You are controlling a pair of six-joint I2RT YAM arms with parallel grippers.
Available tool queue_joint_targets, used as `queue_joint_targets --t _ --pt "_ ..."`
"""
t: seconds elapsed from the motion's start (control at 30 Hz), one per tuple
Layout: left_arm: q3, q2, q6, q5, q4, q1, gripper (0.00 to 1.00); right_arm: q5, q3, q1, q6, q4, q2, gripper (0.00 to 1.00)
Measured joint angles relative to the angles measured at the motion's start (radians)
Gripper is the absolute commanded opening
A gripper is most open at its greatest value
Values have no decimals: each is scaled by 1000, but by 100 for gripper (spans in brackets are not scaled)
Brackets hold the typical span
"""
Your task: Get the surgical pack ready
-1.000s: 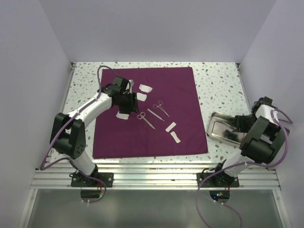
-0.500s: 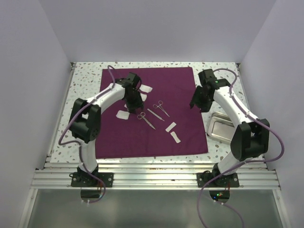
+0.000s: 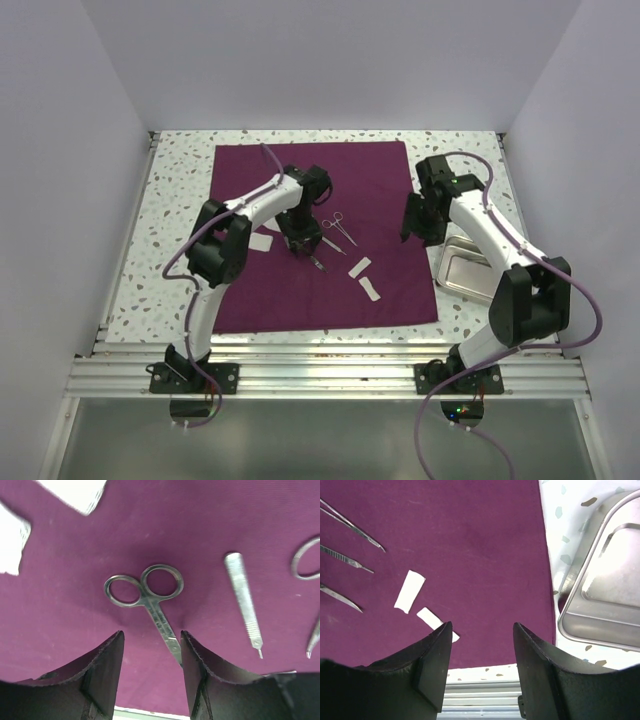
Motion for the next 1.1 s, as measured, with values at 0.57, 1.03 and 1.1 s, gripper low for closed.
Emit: queue_joint_targets --t 0.57,1.03,1.1 --pt "-15 18 -106 10 -26 -3 39 -48 -34 17 -20 14 -6 56" --pt "-3 32 -119 6 -53 -2 33 -50 -53 17 -20 19 -19 57" --pt "-3 32 -119 8 -54 -1 33 -50 -53 17 -21 19 -19 57"
